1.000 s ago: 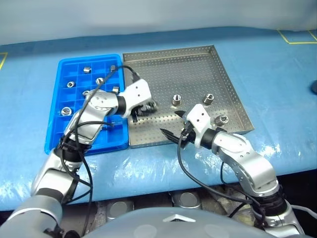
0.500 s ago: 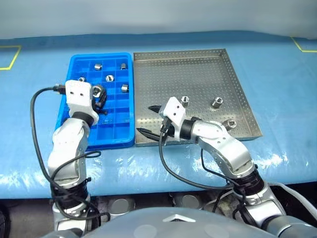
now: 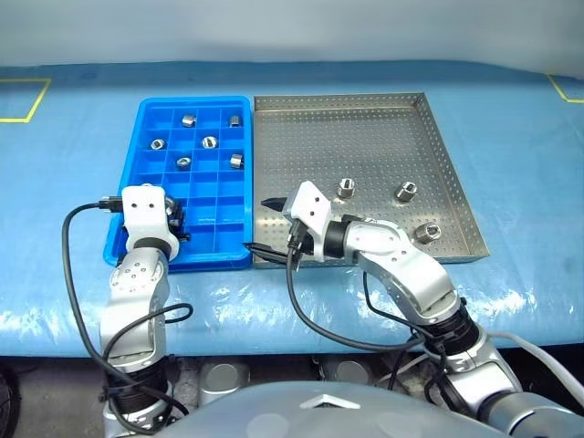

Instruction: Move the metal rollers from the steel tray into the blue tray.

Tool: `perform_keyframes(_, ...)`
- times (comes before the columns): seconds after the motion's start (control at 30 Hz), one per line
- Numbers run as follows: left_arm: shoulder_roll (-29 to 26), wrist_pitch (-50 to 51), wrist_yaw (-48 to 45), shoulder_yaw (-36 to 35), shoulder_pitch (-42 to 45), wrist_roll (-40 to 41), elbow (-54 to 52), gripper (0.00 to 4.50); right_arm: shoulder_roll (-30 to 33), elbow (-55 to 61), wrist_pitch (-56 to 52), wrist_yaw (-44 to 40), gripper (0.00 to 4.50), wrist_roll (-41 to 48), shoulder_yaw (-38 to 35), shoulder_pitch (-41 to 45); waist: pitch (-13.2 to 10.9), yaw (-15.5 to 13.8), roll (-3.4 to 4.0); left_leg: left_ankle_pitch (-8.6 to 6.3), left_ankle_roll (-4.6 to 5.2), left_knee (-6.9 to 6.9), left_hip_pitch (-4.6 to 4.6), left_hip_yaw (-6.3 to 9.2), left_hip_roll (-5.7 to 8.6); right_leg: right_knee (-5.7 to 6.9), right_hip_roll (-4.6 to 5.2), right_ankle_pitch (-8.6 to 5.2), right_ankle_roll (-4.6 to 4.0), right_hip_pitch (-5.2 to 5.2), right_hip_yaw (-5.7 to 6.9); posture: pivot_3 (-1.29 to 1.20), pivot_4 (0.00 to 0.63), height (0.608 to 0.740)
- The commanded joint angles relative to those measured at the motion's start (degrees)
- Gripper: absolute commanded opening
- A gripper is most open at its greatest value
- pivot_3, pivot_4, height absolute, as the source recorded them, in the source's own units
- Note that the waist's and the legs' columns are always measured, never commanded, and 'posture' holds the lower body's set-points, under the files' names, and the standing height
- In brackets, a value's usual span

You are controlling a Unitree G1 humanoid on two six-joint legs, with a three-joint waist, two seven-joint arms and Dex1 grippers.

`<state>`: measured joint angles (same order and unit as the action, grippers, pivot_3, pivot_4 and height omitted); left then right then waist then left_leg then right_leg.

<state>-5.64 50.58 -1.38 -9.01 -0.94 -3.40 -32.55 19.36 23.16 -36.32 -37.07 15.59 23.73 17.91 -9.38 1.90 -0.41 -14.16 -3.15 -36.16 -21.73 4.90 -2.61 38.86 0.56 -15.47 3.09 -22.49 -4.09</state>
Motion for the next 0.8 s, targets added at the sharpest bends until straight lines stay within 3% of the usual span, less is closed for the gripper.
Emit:
perform_keyframes(0.03,-0.18,1.02,0.09,-0.31,1.31,0.57,-0.81,2.71,-0.27,2.4,0.99,0.97,4.5,0.27,-1.91,-0.86,0.0,0.15,0.0,0.0,0.0,0.0,0.0,0.0,0.0,-0.01,0.0,0.0,0.0,0.0,0.0,0.01,0.15,0.74)
perform_keyframes(0.2,-0.24,-0.44,-1.83,-0.07,4.29,2.98,-1.13,4.38,0.12,4.01,0.27,2.26,4.5,0.87,-3.92,-2.72,0.0,0.16,-0.01,0.02,-0.04,0.0,0.0,0.01,0.0,-0.01,0.01,0.0,0.0,0.01,0.02,-0.01,0.15,0.74)
perform_keyframes(0.23,-0.39,-0.95,-2.28,-0.02,4.77,3.53,-1.12,4.48,0.23,4.23,0.15,2.42,4.5,0.94,-4.23,-2.98,0.0,0.2,-0.01,0.03,-0.05,0.0,-0.01,0.01,0.0,-0.01,0.01,0.0,0.0,0.01,0.02,-0.01,0.15,0.74)
perform_keyframes(0.5,-5.01,-6.71,-13.12,2.98,14.82,10.99,3.58,4.48,4.44,7.77,-1.91,4.79,4.5,1.38,-11.47,-8.81,0.0,0.47,-0.01,0.04,-0.07,0.02,-0.03,0.0,0.0,-0.04,0.01,0.0,0.01,0.0,0.01,-0.04,0.15,0.74)
perform_keyframes(0.6,-6.89,-8.23,-17.38,6.24,20.05,12.34,9.12,4.48,6.9,7.77,-1.22,6.25,4.5,-0.55,-13.53,-11.6,0.0,0.6,-0.01,0.04,-0.07,0.02,-0.03,0.0,0.02,-0.05,0.01,0.0,0.01,0.01,0.01,-0.07,0.15,0.74)
perform_keyframes(0.8,-7.92,-15.74,-23.91,15.2,30.97,10.41,25.14,4.48,3.71,7.44,3.02,10.09,4.5,0.2,-17.95,-15.75,0.0,2.33,0.0,0.04,-0.07,0.03,-0.05,-0.01,0.02,-0.06,0.0,0.0,0.01,0.0,0.0,-0.13,0.15,0.74)
